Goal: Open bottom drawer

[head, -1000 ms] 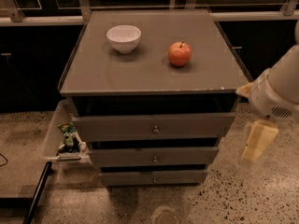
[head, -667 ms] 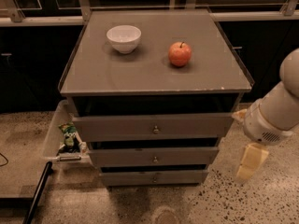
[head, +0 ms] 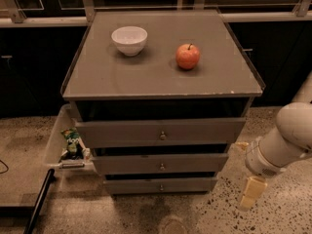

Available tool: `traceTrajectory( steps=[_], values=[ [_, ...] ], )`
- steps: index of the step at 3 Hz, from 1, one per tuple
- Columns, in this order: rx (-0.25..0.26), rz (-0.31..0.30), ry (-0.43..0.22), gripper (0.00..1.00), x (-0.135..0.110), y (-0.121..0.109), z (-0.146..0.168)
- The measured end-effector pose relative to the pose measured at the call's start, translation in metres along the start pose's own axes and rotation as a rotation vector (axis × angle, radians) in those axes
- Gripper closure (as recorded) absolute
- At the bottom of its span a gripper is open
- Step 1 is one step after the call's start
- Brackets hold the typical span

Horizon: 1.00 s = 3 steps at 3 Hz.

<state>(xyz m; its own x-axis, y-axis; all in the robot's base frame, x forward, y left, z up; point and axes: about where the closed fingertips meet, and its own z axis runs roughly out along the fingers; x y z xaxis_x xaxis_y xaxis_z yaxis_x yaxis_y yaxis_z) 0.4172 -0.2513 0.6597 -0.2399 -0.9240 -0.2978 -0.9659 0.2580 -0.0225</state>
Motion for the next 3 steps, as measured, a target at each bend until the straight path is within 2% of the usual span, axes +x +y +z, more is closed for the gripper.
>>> traceTrajectory(
  steps=[1,2,3],
  values=[
    [0.0,0.0,0.0,0.0,0.0,0.0,0.0],
    [-0.027,0.026,0.005,0.0,0.006,-0.01,0.044],
    [-0.057,0.02,0.019,0.0,0.013,-0.015,0.103]
  ],
)
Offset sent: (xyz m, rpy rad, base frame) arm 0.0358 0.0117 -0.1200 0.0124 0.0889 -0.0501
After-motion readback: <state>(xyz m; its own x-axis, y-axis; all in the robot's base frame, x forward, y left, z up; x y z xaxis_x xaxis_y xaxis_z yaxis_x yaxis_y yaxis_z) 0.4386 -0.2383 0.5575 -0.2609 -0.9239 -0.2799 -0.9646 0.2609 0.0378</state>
